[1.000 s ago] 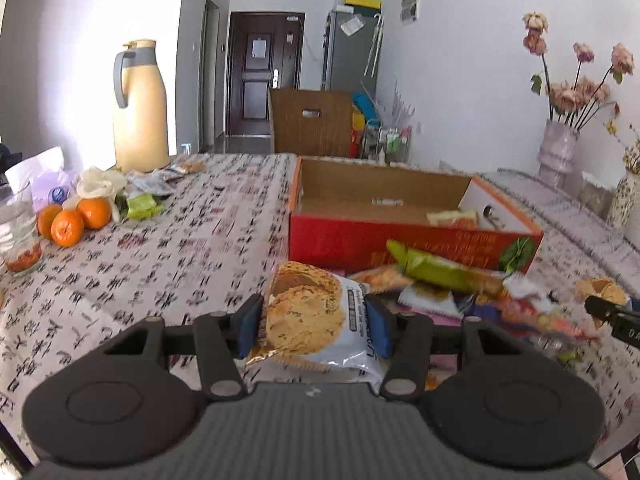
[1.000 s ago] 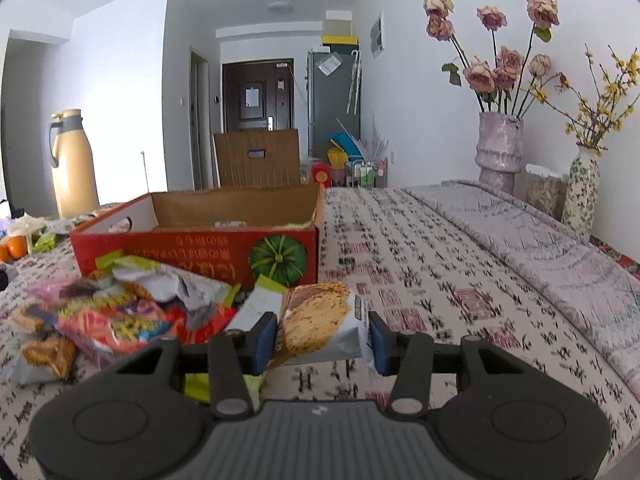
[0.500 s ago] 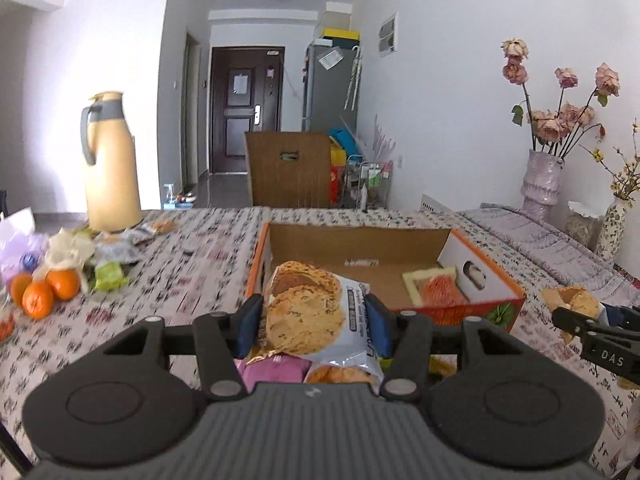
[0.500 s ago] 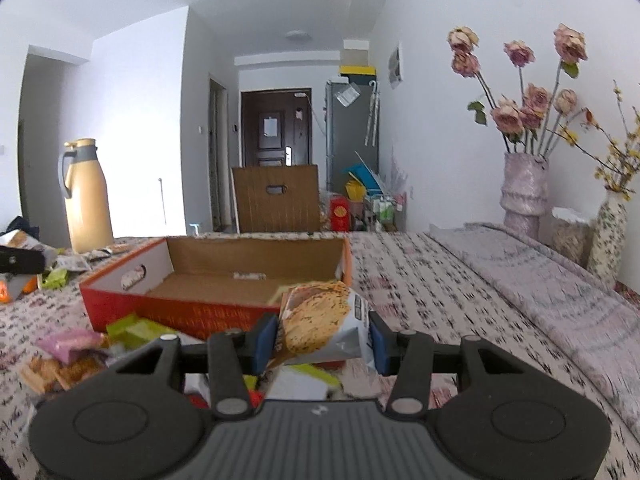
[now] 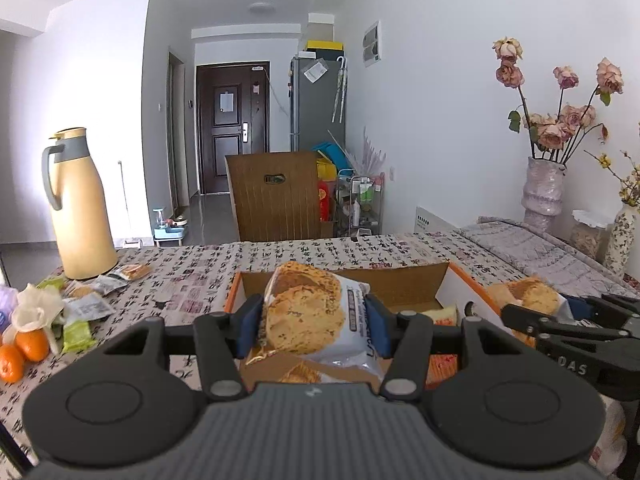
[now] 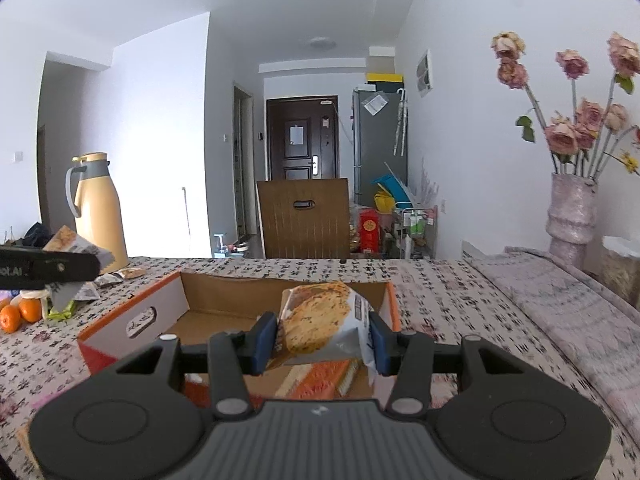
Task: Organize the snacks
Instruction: 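Carry both cracker packets into the box and open both tools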
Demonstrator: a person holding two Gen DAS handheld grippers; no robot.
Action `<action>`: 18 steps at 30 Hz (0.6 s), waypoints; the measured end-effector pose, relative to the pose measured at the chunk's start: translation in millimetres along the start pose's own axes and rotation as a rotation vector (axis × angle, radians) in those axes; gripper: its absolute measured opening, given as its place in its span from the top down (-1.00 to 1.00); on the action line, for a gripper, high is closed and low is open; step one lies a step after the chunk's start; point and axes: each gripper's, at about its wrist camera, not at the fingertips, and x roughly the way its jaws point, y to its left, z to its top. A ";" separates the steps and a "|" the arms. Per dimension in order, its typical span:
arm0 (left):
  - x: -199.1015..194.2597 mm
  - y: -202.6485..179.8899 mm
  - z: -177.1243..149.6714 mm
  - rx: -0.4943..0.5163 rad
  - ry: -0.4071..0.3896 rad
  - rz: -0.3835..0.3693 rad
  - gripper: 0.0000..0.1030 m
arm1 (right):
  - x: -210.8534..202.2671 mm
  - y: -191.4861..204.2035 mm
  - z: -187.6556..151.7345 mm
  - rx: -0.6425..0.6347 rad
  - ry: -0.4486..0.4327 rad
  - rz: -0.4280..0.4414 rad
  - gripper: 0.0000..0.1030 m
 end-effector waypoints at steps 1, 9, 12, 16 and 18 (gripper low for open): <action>7.1 -1.7 2.3 0.004 0.002 0.004 -0.06 | 7.4 1.6 2.6 -0.009 0.005 -0.002 0.08; 50.4 0.7 6.4 -0.009 0.030 0.024 -0.06 | 56.1 8.7 12.3 -0.027 0.065 0.016 0.08; 62.5 5.9 0.8 -0.017 0.056 0.024 -0.06 | 65.2 6.4 6.0 -0.019 0.089 0.033 0.08; 79.5 11.4 -8.9 -0.025 0.105 0.025 -0.07 | 75.8 1.6 -3.4 0.006 0.127 0.041 0.07; 86.1 13.0 -14.0 -0.025 0.131 0.021 -0.09 | 79.4 -1.6 -6.4 0.022 0.149 0.043 0.07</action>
